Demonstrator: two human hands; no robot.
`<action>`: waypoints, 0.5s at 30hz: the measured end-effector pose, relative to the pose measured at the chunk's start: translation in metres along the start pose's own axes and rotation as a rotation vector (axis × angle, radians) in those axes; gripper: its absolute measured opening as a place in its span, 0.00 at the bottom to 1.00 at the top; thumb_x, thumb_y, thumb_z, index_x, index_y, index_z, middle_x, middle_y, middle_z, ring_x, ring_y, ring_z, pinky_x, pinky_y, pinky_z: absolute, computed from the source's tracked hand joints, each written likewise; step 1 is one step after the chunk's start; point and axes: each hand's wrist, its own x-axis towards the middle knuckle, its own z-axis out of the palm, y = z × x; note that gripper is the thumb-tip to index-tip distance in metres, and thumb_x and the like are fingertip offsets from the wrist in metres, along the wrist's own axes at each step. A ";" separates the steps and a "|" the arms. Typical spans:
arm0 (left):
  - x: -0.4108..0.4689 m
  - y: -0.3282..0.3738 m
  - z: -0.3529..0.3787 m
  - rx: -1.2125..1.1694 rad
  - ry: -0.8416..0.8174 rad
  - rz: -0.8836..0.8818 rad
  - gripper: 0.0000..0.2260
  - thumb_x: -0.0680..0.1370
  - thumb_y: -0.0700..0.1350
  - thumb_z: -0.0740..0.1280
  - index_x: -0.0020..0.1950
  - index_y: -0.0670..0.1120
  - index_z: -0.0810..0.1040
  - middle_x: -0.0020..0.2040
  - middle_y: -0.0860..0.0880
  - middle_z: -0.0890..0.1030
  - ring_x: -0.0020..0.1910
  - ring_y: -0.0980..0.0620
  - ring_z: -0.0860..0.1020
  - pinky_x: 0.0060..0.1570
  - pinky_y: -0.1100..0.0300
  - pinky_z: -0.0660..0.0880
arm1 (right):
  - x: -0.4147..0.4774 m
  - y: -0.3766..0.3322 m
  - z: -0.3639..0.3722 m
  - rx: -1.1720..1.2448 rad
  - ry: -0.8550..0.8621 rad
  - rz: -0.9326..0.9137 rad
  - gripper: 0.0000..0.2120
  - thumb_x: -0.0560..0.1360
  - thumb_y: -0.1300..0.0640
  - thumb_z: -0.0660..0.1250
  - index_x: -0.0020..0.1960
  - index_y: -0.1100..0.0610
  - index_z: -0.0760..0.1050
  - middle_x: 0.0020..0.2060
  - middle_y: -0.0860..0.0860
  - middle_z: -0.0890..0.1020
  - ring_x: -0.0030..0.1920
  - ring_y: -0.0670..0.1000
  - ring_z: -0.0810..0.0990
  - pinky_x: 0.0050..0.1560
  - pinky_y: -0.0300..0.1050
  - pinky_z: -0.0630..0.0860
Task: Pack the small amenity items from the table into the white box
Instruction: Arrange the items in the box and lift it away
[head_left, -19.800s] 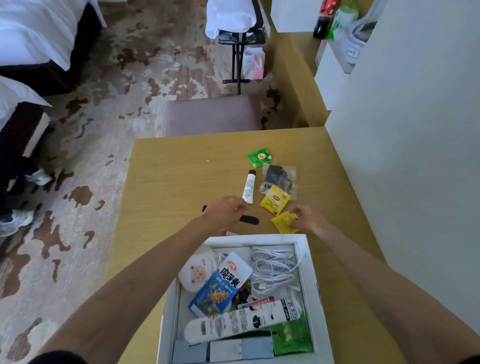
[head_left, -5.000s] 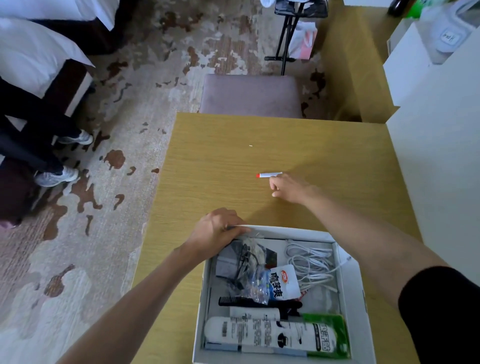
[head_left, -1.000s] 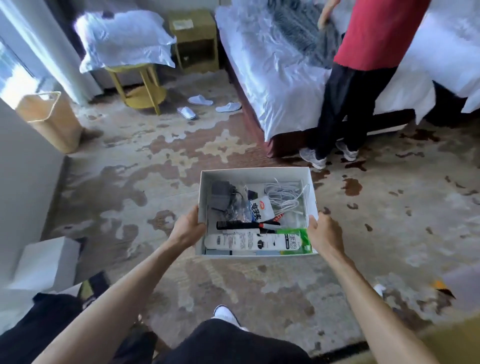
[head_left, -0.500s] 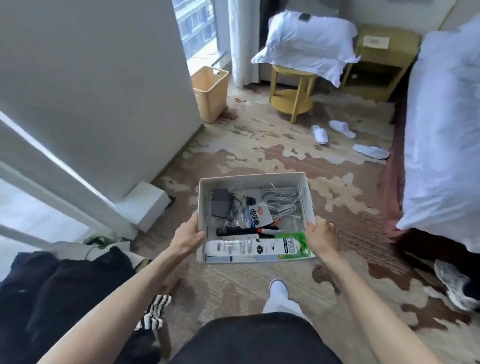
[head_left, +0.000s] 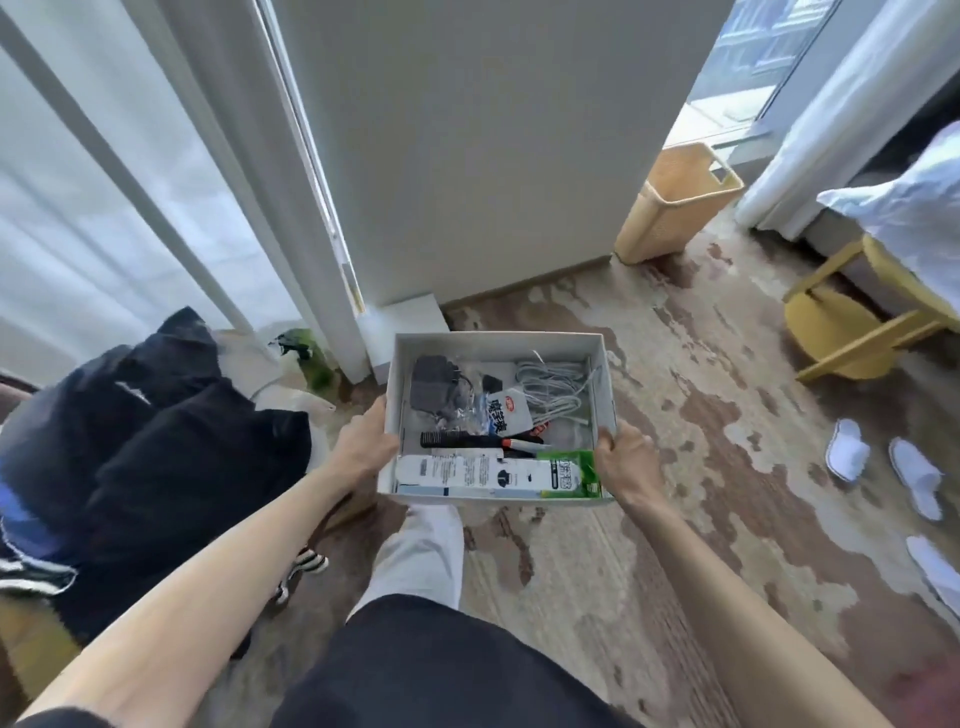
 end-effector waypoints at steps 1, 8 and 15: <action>0.019 -0.003 -0.001 -0.010 0.007 -0.019 0.22 0.74 0.45 0.62 0.67 0.49 0.64 0.57 0.41 0.80 0.55 0.37 0.77 0.58 0.43 0.74 | 0.022 -0.009 0.006 -0.006 -0.013 -0.007 0.14 0.80 0.57 0.60 0.36 0.52 0.68 0.27 0.47 0.74 0.25 0.44 0.71 0.19 0.32 0.60; 0.166 -0.015 -0.028 -0.086 -0.045 -0.129 0.23 0.75 0.44 0.60 0.69 0.54 0.60 0.55 0.45 0.81 0.53 0.38 0.79 0.55 0.43 0.76 | 0.175 -0.083 0.051 -0.081 -0.140 0.020 0.09 0.78 0.60 0.60 0.39 0.54 0.71 0.28 0.48 0.74 0.29 0.49 0.73 0.26 0.40 0.62; 0.291 -0.035 -0.050 -0.104 0.002 -0.255 0.24 0.74 0.41 0.60 0.70 0.52 0.62 0.54 0.45 0.81 0.46 0.41 0.79 0.47 0.50 0.76 | 0.323 -0.145 0.138 -0.121 -0.219 0.044 0.09 0.80 0.58 0.60 0.50 0.62 0.76 0.36 0.56 0.77 0.36 0.56 0.73 0.38 0.44 0.70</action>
